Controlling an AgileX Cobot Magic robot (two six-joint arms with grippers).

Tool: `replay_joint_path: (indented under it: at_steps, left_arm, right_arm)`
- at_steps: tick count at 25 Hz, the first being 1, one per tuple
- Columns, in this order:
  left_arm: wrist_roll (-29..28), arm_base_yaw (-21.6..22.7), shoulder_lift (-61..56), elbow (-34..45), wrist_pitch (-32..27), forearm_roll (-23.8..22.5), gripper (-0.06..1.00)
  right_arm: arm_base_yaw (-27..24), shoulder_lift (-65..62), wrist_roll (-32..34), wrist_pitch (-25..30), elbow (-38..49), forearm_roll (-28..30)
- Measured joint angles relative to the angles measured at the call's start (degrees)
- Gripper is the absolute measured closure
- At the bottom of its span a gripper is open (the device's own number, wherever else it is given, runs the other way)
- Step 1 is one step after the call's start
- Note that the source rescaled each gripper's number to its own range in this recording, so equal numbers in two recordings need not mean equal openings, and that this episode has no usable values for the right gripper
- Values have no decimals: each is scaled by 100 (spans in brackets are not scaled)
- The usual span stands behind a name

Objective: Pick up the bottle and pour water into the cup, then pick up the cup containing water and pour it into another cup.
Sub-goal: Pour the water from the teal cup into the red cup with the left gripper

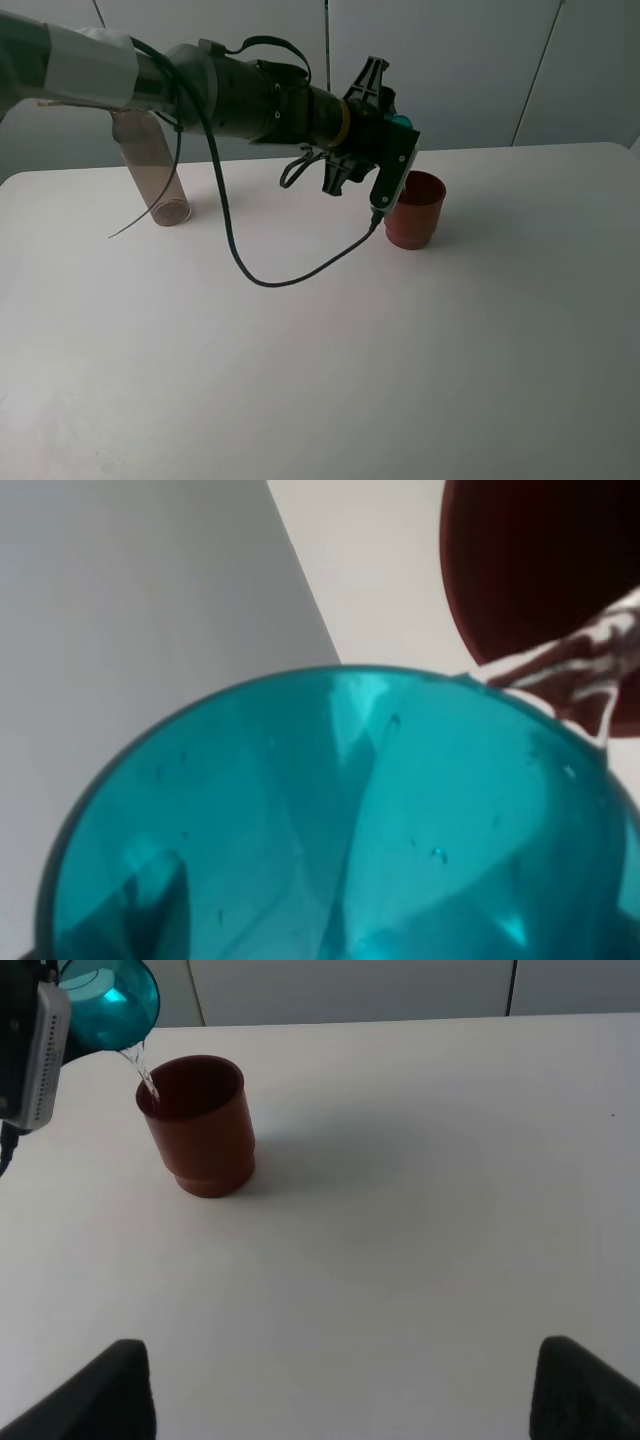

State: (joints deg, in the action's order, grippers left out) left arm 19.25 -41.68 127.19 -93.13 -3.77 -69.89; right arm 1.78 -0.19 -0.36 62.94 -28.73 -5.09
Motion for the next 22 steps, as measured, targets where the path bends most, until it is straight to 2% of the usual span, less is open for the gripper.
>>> replay_joint_path:
  at_steps: [4, 14, 22]
  left_arm:
    - [167, 0, 0, 0, 0, -25, 76]
    - [214, 0, 0, -10, 12, -430, 76]
    - [214, 0, 0, -10, 12, -487, 77]
  right_arm:
    - [0, 0, 0, 0, 0, 0]
    - [0, 0, 36, 0, 0, 0]
    - [0, 0, 36, 0, 0, 0]
